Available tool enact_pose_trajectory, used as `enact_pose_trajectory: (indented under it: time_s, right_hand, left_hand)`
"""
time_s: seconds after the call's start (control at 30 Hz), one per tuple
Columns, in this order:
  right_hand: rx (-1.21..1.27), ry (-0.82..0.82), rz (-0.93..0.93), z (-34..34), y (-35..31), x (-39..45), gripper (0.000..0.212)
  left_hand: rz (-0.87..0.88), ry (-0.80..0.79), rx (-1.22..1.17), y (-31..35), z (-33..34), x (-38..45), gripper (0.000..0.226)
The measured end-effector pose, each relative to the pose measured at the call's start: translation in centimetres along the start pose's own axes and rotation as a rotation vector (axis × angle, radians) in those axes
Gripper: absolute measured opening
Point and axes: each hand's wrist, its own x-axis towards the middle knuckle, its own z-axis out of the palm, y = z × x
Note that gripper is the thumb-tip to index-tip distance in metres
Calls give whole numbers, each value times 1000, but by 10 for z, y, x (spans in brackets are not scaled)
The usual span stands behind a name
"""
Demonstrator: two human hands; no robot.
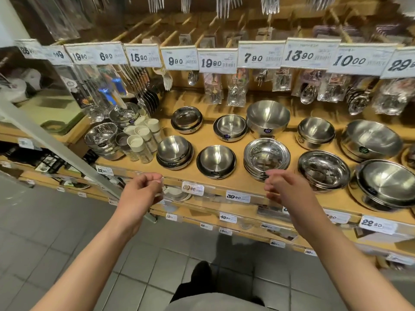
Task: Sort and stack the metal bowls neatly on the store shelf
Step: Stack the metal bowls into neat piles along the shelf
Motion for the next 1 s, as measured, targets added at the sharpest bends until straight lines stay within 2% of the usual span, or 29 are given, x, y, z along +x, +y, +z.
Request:
enact_pose_trajectory:
  time_s: [0.1,0.27,0.47,0.57,0.67,0.73,0.9,1.0]
  right_hand:
    - [17,34,28,16,-1,4,14]
    - [-72,113,23,41,-7,7,17]
    - [-68,204,43,67,-12,7,19]
    - [-59,230,47,81,-6,5,25]
    - [-36,250,93,97,2,2,22]
    - [-24,264,130,105,7,0,19]
    - [0,331,167,110,13,-5,19]
    - [5,344,165,109,12,-9,20]
  left_hand:
    - [-38,-33,5,-3,-10,25,13]
    - [-48,-117,34,2,-27,73,13]
    - [-78,-177,51,-5,-32,130,15]
    - [-78,-160,118,-12,-26,154,15]
    - [-39,-104,231,-15,-17,173,43]
    - [-11,-110,288,-17,-14,184,51]
    - [26,-157,406,-22,-8,206,38]
    - [-12,-168,484,-23,-3,216,39]
